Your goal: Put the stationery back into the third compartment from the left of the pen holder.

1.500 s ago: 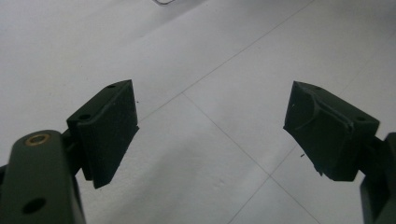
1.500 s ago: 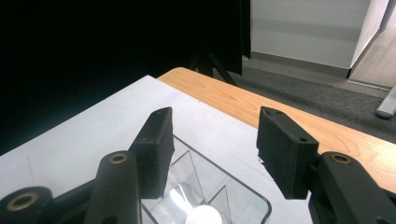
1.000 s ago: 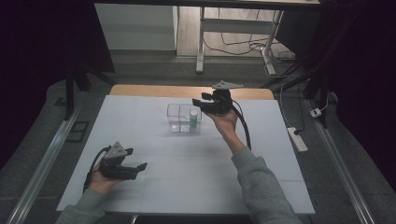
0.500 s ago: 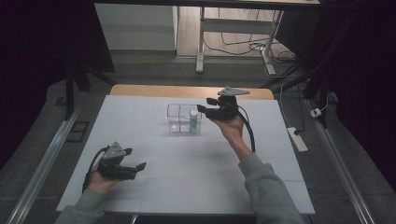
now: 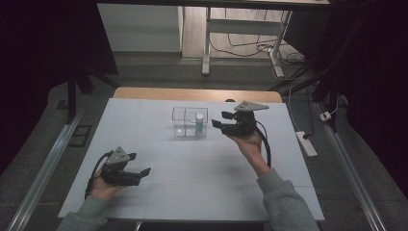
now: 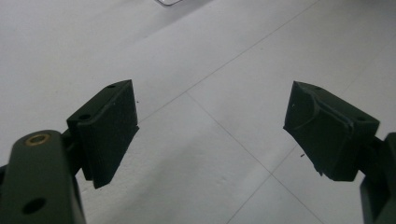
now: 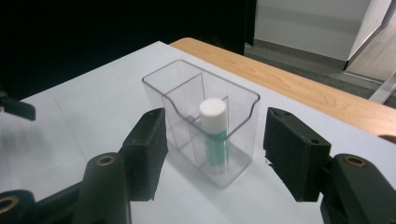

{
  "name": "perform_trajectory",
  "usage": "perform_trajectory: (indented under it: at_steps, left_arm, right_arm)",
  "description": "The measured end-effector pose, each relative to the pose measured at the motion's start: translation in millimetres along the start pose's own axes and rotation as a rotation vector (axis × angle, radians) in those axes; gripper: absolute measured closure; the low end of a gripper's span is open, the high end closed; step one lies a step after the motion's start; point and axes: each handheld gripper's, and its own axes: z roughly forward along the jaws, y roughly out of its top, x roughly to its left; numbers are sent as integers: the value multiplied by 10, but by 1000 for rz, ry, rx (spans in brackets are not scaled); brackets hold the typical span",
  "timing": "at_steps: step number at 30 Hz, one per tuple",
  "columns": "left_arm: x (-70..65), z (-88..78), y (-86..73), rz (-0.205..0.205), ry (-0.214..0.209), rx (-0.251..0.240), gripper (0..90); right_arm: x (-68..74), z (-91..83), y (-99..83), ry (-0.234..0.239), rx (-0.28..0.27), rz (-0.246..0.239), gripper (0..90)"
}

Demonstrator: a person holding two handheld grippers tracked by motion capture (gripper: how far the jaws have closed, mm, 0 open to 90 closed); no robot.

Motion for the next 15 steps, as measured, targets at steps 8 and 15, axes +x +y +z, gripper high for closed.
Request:
perform_trajectory:
  at_steps: [8,15]
  left_arm:
    - [-7,-2,1,1,2,-2,171]
    - [-16,-3,1,3,0,-2,171]
  right_arm:
    - [11,-236,-197,-10,18,3,381]
    - [23,-438,-382,-22,42,-4,356]
